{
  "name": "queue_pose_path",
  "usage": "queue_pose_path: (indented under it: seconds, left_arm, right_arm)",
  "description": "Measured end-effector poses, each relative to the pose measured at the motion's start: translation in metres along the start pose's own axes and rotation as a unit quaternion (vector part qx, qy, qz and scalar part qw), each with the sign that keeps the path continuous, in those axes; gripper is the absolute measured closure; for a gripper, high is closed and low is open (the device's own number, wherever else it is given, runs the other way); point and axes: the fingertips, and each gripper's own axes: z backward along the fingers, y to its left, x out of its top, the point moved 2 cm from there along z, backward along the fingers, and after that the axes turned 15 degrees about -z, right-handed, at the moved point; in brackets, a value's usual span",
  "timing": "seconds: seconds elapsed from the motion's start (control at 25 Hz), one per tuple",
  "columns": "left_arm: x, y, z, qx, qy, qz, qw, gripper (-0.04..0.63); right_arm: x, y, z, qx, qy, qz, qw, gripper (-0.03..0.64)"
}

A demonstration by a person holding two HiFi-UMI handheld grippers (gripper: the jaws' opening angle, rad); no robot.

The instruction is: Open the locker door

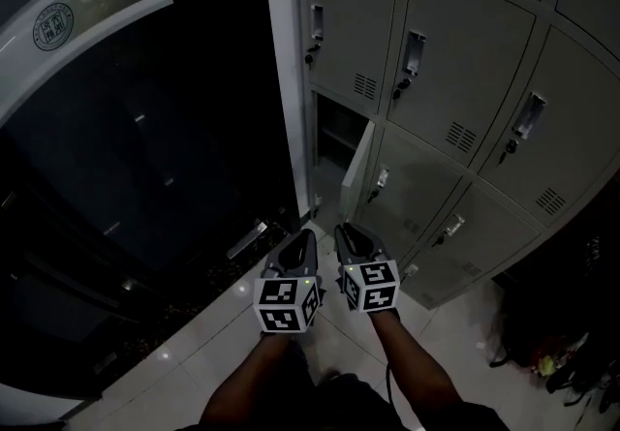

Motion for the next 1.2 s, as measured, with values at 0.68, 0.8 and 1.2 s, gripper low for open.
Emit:
queue_pose_path:
  seconds: [0.68,0.8,1.2]
  left_arm:
    - [0.040,-0.013,0.107,-0.028,-0.029,-0.029,0.9988,0.595]
    - [0.040,-0.009,0.134,-0.030,-0.035,-0.028,0.9985,0.595]
    - [0.027,-0.020,0.220,-0.050,-0.039,-0.027,0.9976,0.595]
  right_arm:
    - [0.042,0.129,0.111,0.021,-0.065,0.024,0.997,0.617]
    - [0.034,0.152,0.129,0.017,-0.068,0.028,0.997,0.617]
    - [0.008,0.214,0.189,0.003,-0.073,0.031,0.997,0.617]
